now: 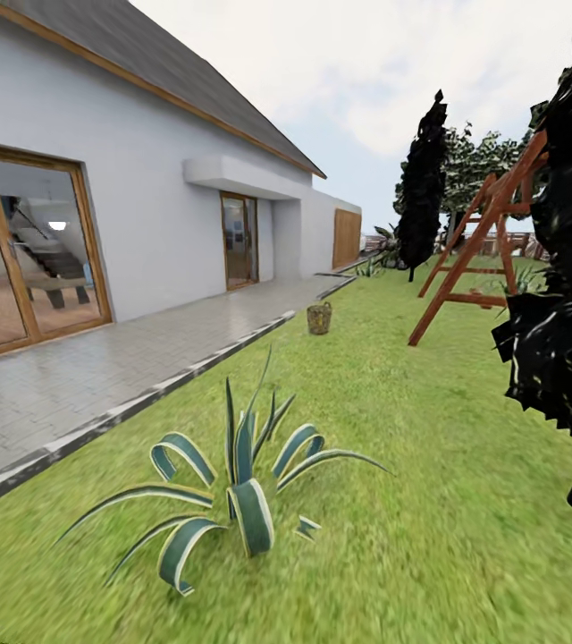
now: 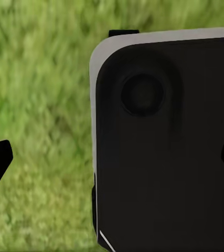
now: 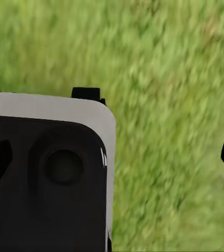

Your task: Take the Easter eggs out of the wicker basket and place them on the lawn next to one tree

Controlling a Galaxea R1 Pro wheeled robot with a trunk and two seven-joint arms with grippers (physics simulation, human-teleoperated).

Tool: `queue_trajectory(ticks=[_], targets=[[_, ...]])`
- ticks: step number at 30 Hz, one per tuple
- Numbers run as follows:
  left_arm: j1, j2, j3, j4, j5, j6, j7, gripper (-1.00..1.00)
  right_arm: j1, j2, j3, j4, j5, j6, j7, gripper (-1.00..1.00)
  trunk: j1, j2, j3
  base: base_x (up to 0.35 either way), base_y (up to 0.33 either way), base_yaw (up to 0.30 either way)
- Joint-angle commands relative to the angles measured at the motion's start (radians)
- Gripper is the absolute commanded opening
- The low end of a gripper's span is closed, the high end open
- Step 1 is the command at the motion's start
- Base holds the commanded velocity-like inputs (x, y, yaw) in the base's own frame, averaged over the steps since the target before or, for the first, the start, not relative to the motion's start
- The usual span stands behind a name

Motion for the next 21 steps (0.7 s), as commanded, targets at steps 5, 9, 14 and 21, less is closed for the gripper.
queue_trajectory(ticks=[5, 9, 14, 21], targets=[[0.001, 0.000, -0.001, -0.002, 0.000, -0.001, 0.000, 1.00, -0.002, -0.001, 0.007, 0.003, 0.003, -0.006, 0.000, 1.00, 0.000, 0.000, -0.001, 0.277, -0.212, 0.032], [0.001, 0.000, -0.001, -0.002, 0.000, -0.001, 0.000, 1.00, -0.002, -0.001, 0.007, 0.003, 0.003, -0.006, 0.000, 1.00, 0.000, 0.000, -0.001, 0.277, -0.211, 0.002], [0.001, 0.000, -0.001, -0.002, 0.000, -0.001, 0.000, 1.00, -0.002, -0.001, 0.007, 0.003, 0.003, -0.006, 0.000, 1.00, 0.000, 0.000, -0.001, 0.277, -0.212, 0.000], [0.001, 0.000, -0.001, -0.002, 0.000, -0.001, 0.000, 1.00, -0.002, -0.001, 0.008, 0.003, 0.004, -0.006, 0.000, 1.00, 0.000, 0.000, -0.001, 0.277, -0.212, 0.000]])
